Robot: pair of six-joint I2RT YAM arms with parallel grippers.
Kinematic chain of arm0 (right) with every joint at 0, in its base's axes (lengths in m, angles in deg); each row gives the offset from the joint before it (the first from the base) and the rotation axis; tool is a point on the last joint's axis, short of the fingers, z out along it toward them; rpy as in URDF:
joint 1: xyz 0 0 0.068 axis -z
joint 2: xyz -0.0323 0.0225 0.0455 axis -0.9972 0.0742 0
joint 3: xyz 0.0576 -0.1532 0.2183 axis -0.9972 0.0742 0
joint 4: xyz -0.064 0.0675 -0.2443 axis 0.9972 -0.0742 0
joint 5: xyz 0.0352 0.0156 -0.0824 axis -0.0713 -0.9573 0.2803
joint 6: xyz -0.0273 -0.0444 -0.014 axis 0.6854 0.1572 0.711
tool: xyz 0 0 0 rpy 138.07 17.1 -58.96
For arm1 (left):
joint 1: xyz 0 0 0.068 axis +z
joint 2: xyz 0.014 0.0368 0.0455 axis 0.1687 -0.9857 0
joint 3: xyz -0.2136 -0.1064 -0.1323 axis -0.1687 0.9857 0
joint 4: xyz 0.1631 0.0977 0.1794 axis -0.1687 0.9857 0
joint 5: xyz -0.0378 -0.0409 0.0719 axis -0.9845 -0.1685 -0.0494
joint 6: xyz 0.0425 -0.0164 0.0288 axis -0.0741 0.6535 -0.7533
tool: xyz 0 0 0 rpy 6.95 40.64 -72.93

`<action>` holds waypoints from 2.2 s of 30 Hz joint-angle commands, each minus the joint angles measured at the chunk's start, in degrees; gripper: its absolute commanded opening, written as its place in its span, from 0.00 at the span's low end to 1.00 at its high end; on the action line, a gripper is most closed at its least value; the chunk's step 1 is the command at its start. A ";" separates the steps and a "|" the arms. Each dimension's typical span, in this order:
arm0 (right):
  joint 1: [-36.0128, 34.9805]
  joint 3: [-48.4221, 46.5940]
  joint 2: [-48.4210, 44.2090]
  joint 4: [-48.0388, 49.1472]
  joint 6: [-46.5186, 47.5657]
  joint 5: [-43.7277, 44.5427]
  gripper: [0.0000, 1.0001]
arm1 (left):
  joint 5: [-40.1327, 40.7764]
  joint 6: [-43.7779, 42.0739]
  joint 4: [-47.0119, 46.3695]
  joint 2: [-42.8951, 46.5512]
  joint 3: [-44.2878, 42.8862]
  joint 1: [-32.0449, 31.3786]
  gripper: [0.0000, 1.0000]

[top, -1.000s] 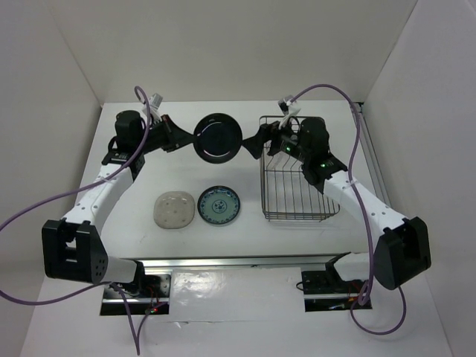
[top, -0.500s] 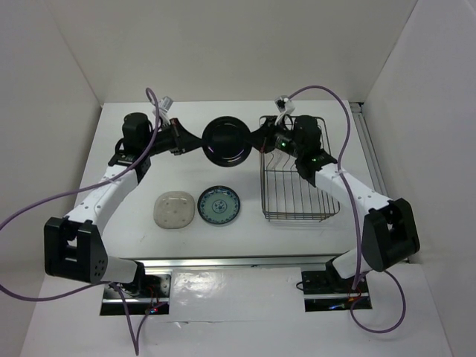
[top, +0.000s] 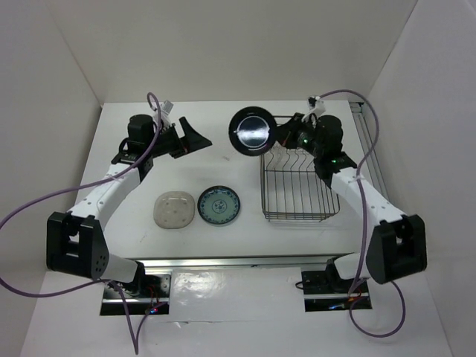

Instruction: Load the plates into the dish rack

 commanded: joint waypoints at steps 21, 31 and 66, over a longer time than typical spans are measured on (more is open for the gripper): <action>-0.55 -12.50 -5.25 -31.22 13.33 64.68 0.00 | 28.20 -4.51 28.44 7.08 -7.58 0.38 1.00; -4.23 -13.46 -0.24 -28.58 14.65 60.72 0.00 | 28.83 -5.04 30.11 9.53 -7.58 2.04 1.00; -8.11 -17.60 11.37 -26.91 16.94 64.24 0.18 | 24.96 -6.62 30.64 10.06 -6.00 3.90 1.00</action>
